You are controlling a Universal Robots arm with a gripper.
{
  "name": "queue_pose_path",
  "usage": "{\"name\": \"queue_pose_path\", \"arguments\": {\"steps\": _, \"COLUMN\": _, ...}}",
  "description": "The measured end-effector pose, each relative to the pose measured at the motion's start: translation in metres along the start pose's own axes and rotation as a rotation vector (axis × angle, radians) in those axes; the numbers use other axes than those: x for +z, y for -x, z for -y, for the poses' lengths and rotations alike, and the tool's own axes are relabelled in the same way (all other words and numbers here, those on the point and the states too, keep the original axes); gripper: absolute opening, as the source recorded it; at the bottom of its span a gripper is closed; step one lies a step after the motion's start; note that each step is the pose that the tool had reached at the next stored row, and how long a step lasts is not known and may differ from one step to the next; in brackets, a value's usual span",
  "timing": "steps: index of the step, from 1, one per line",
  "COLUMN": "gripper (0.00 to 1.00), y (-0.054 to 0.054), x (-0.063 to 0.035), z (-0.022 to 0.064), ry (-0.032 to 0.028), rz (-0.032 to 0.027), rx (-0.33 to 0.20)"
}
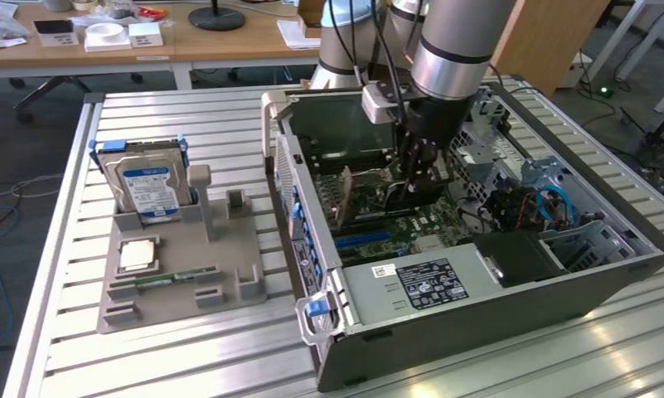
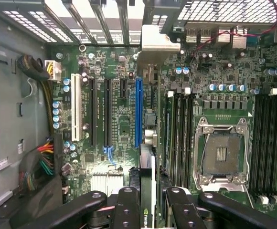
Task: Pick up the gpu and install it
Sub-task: 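Insert the gpu into the slot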
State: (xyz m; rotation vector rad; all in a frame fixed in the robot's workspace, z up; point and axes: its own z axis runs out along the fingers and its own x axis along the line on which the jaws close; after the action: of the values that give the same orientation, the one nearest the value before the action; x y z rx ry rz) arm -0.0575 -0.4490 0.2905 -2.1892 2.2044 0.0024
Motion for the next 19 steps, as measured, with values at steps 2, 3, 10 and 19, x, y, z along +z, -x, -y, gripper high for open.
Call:
{"name": "queue_pose_path", "arguments": {"steps": 2, "gripper": 0.26, "y": 0.0000, "x": 0.0002, "z": -0.0014, "ry": -0.0001, "rz": 0.0003, "rx": 0.000}}
{"name": "queue_pose_path", "arguments": {"steps": 3, "gripper": 0.26, "y": 0.0000, "x": 0.0003, "z": -0.0021, "ry": -0.0002, "rz": 0.0003, "rx": 0.000}}
{"name": "queue_pose_path", "arguments": {"steps": 10, "gripper": 0.26, "y": -0.0006, "x": 0.0035, "z": -0.0062, "ry": -0.0001, "rz": 0.0001, "rx": 0.000}}
{"name": "queue_pose_path", "arguments": {"steps": 19, "gripper": 0.26, "y": -0.0011, "x": 0.0089, "z": -0.0098, "ry": -0.0001, "rz": 0.0001, "rx": 0.000}}
